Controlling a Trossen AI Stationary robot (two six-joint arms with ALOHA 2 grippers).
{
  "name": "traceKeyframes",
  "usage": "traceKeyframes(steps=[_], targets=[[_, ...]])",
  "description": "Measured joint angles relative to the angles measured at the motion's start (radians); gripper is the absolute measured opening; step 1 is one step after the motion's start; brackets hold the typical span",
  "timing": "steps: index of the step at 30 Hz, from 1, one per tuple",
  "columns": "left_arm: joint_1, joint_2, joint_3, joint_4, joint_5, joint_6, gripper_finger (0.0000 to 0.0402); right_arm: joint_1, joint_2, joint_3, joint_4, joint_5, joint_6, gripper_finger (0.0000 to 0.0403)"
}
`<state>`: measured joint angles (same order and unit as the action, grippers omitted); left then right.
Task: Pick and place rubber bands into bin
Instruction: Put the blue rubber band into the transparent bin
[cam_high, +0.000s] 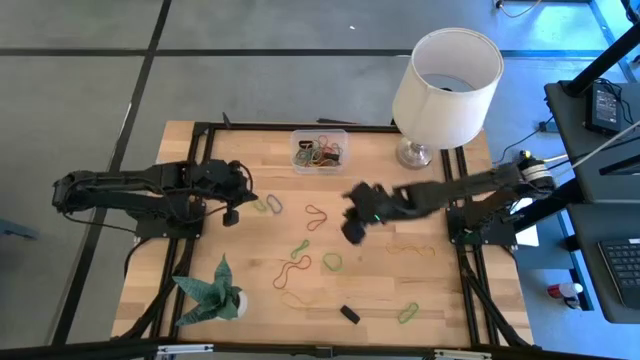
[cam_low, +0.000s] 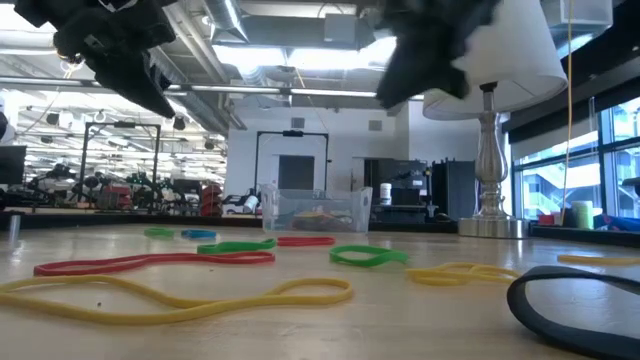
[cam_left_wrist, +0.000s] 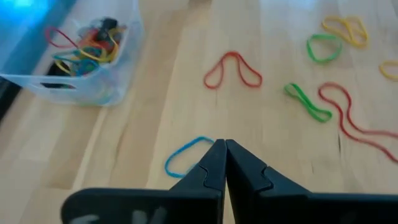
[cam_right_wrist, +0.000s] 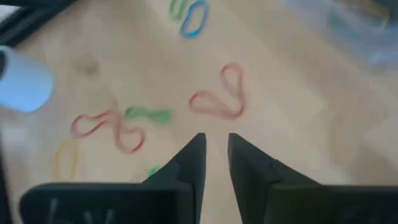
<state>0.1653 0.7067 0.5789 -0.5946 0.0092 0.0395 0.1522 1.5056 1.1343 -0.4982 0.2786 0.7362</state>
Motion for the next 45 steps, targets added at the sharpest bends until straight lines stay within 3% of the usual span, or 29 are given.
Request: traceKeyframes(steps=[9,17,23,30,35,39,45], targets=[[-0.034,0.234,0.063,0.006,-0.051,-0.033,0.0078,0.167,-0.224,-0.388,0.254,0.041,0.222,0.0045],[0.004,0.531,0.17,-0.007,-0.122,-0.042,0.0148,0.176,-0.415,-0.578,0.297,0.042,0.172,0.0033],[0.054,0.732,0.221,-0.014,-0.123,-0.046,0.0166,0.171,-0.589,-0.679,0.283,0.041,0.071,0.0033],[0.124,0.905,0.257,-0.01,-0.157,-0.074,0.0144,0.165,-0.759,-0.763,0.274,0.04,-0.001,0.0033],[0.161,0.979,0.282,-0.016,-0.088,-0.131,0.0086,0.165,-0.831,-0.782,0.244,0.037,-0.064,0.0033],[0.147,0.993,0.322,-0.054,-0.091,-0.196,0.0013,0.165,-0.863,-0.782,0.195,0.035,-0.089,0.0033],[0.105,0.96,0.499,-0.203,-0.106,-0.213,0.0003,0.165,-0.88,-0.782,0.14,0.034,-0.12,0.0033]])
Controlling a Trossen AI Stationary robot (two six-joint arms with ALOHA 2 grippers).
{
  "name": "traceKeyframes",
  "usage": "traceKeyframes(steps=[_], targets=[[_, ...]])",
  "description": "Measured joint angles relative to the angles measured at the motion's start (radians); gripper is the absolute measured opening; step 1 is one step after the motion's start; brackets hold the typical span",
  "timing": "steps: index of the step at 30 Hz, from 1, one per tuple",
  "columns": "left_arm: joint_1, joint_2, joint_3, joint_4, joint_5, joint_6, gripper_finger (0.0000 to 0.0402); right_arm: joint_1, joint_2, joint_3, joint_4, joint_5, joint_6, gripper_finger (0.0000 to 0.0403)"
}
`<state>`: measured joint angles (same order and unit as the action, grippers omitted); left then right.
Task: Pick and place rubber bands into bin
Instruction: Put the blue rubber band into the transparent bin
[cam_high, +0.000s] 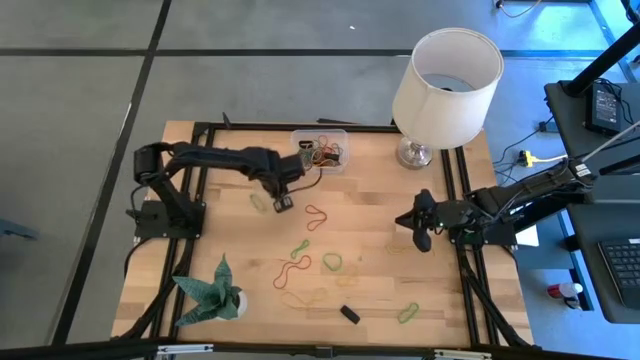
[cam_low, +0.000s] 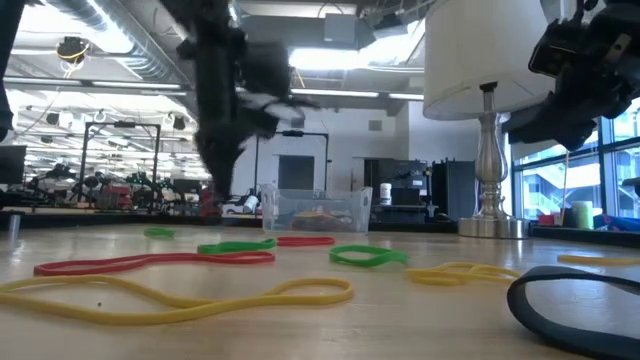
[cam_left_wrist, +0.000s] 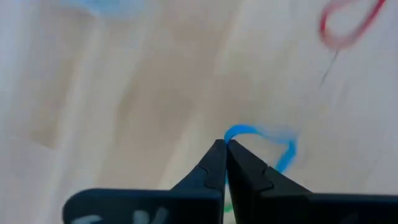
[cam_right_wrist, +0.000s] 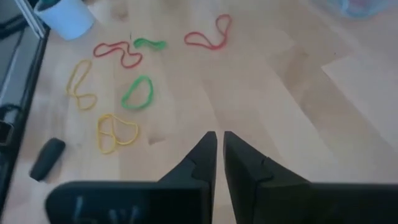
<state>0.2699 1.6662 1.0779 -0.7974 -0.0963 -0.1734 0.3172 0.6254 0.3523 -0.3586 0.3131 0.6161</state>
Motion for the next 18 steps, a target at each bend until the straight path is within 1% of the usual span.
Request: traceKeyframes(steps=[4,8,10,13,16,18], targets=[[-0.001,-0.001,0.169,-0.095,-0.067,0.0,0.0003,0.0,0.0,0.0,-0.001,0.034,-0.051,0.0033],[0.005,-0.002,0.321,-0.091,-0.156,0.006,0.0003,0.0,0.0,0.0,-0.003,0.046,-0.057,0.0033],[0.02,-0.003,0.385,-0.069,-0.198,0.038,0.0002,0.0,0.0,0.0,-0.003,0.061,-0.08,0.0033],[0.063,0.008,0.448,-0.011,-0.194,0.083,0.0002,0.0,0.0,0.0,-0.002,0.085,-0.104,0.0033],[0.117,0.04,0.49,0.05,-0.189,0.09,0.0002,0.0,0.0,0.0,-0.003,0.087,-0.101,0.0033],[0.152,0.067,0.504,0.069,-0.163,0.092,0.0002,0.0,0.0,0.0,-0.002,0.087,-0.1,0.0033]])
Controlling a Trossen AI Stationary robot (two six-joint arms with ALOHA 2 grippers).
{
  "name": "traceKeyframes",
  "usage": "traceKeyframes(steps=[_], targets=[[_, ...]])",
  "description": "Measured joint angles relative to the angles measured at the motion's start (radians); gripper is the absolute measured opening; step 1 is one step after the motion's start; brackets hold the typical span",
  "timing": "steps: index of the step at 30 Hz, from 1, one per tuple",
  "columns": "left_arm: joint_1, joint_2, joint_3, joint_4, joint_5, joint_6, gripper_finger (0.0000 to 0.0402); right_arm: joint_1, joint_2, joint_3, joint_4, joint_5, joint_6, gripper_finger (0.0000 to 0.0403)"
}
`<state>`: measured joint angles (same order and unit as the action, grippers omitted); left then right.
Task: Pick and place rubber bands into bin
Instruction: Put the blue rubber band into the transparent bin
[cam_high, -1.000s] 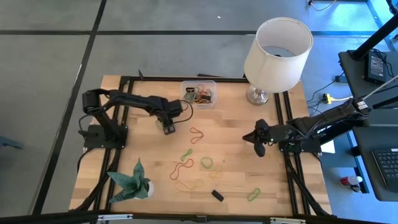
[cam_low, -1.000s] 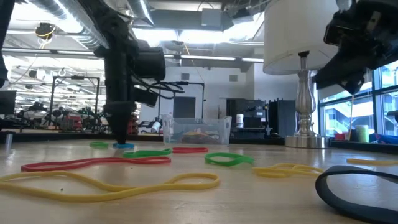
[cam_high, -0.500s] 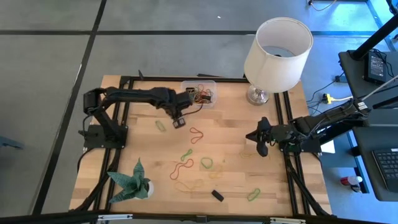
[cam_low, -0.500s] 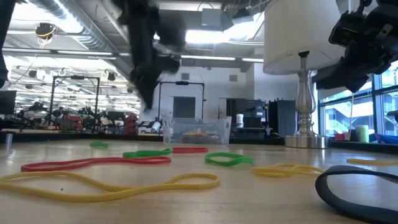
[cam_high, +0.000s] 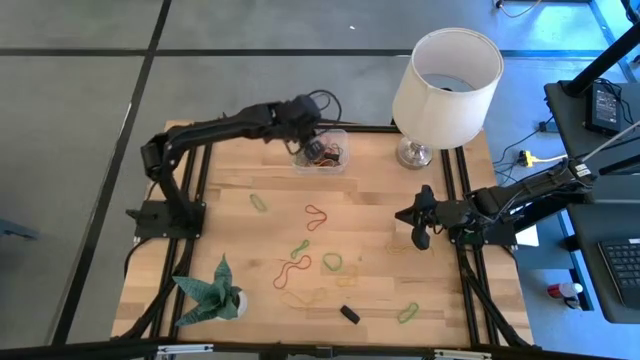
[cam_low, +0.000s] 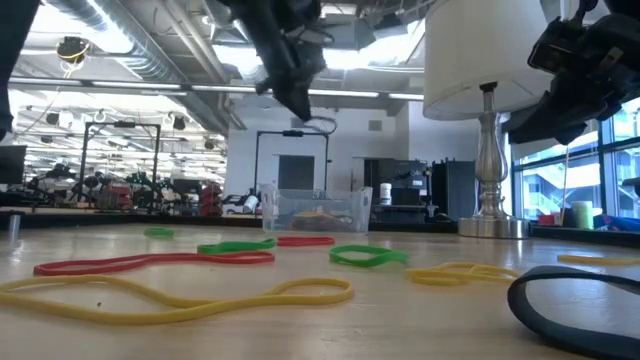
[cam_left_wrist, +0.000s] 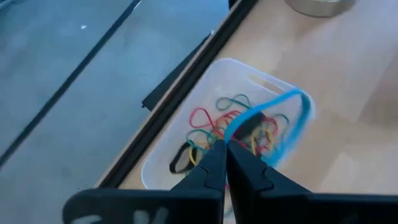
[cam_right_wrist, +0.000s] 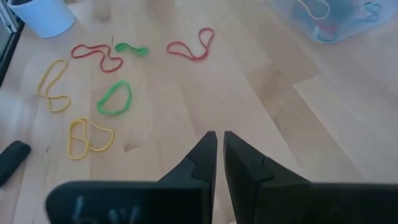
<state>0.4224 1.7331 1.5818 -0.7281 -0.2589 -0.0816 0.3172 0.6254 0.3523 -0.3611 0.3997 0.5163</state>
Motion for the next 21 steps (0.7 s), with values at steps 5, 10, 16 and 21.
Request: traceKeyframes(steps=[5,10,16,21], targets=[[0.07,0.116,0.041,0.03,0.103,0.002,0.0002,0.0,0.0,0.0,-0.002,0.002,0.006,0.0033],[0.101,0.243,0.086,0.048,0.152,0.042,0.0002,-0.002,0.0,0.0,-0.007,0.003,0.056,0.0033],[0.11,0.346,0.118,0.089,0.203,0.053,0.0006,-0.011,0.0,0.0,-0.01,0.029,0.084,0.0033],[0.111,0.367,0.118,0.131,0.261,0.053,0.0031,-0.038,0.0,0.0,-0.01,0.03,0.082,0.0033]])
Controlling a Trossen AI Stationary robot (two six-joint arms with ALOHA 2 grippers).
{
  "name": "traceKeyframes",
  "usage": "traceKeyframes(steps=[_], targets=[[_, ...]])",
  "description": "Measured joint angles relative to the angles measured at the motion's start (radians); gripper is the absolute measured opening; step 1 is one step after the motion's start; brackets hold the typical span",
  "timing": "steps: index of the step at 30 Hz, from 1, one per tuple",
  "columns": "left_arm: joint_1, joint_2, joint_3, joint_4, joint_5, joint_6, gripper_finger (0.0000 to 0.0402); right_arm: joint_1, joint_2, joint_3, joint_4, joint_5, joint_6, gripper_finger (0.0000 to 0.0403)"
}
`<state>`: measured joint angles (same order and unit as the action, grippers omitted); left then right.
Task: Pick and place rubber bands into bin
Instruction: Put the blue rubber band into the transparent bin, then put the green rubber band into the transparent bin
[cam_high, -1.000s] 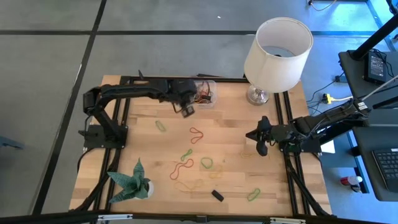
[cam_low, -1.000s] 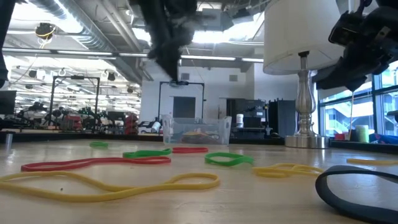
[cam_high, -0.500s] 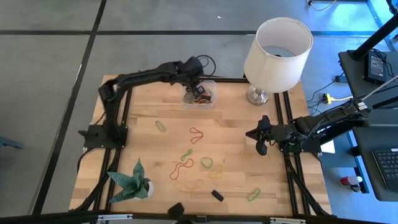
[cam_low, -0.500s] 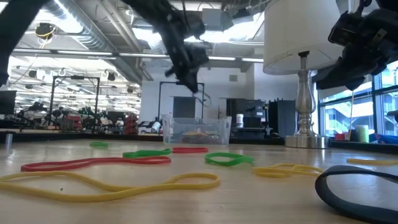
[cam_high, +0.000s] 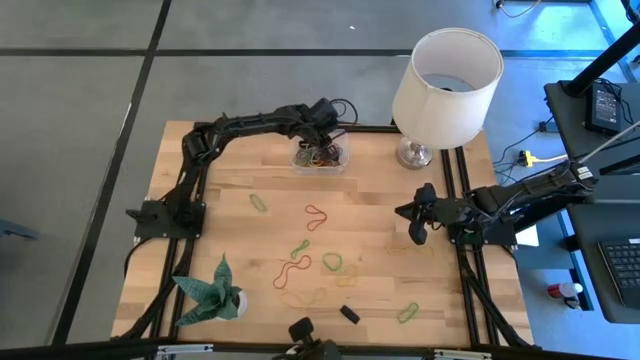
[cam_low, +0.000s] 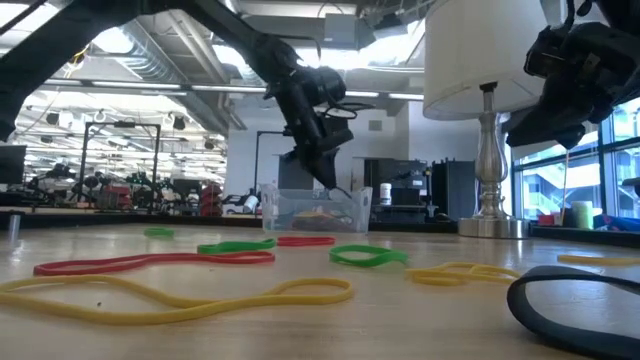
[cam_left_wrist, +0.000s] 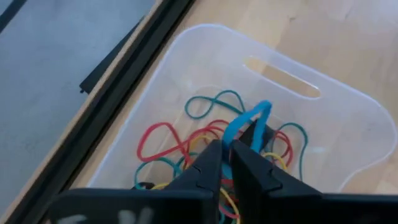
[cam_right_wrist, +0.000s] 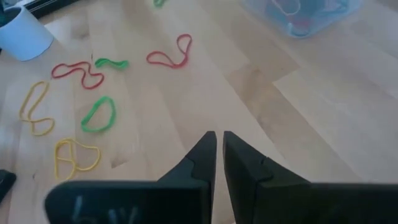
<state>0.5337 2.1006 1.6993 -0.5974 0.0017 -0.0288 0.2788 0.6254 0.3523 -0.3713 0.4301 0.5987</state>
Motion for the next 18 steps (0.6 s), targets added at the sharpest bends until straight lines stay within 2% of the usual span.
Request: traceKeyframes(steps=[11,15,18], targets=[[-0.008,-0.034,0.0,-0.02,-0.002,-0.032,0.0122,-0.017,0.0,0.0,0.001,-0.002,-0.03,0.0033],[-0.024,-0.094,0.0,-0.067,0.002,-0.116,0.0127,-0.017,0.0,0.0,0.0,-0.003,-0.032,0.0033],[-0.051,-0.157,0.0,-0.117,0.007,-0.13,0.0108,-0.017,0.001,0.0,0.005,-0.004,-0.03,0.0033]])
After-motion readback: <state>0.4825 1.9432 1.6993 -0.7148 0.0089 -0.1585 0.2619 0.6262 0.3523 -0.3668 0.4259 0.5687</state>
